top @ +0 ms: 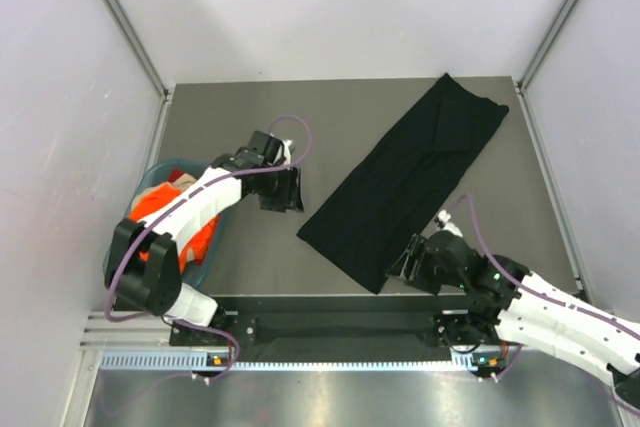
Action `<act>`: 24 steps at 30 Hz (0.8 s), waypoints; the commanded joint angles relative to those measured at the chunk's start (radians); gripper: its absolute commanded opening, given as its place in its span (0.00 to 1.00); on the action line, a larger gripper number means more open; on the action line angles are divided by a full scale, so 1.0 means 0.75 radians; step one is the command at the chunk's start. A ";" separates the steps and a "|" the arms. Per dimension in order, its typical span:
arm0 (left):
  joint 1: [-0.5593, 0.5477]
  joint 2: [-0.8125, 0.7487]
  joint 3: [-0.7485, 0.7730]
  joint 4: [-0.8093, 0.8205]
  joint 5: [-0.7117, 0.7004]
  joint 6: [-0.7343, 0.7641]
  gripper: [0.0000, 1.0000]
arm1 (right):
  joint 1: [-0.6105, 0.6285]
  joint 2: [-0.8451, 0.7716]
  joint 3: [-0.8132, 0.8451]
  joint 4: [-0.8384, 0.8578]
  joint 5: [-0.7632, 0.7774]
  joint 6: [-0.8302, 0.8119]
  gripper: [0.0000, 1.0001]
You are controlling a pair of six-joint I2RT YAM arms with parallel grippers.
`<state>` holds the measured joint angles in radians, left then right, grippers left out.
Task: Fold and stack the t-shirts
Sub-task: Fold the tshirt
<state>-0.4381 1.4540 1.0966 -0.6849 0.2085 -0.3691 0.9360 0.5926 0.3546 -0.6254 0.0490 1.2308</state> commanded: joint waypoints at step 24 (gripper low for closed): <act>-0.013 0.413 0.035 0.077 0.094 0.073 0.49 | -0.266 0.633 0.137 0.355 -0.499 -0.325 0.62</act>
<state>-0.4511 1.7451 1.0943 -0.6502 0.2562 -0.3397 0.6807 1.1107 0.5037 -0.5343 -0.2703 0.8356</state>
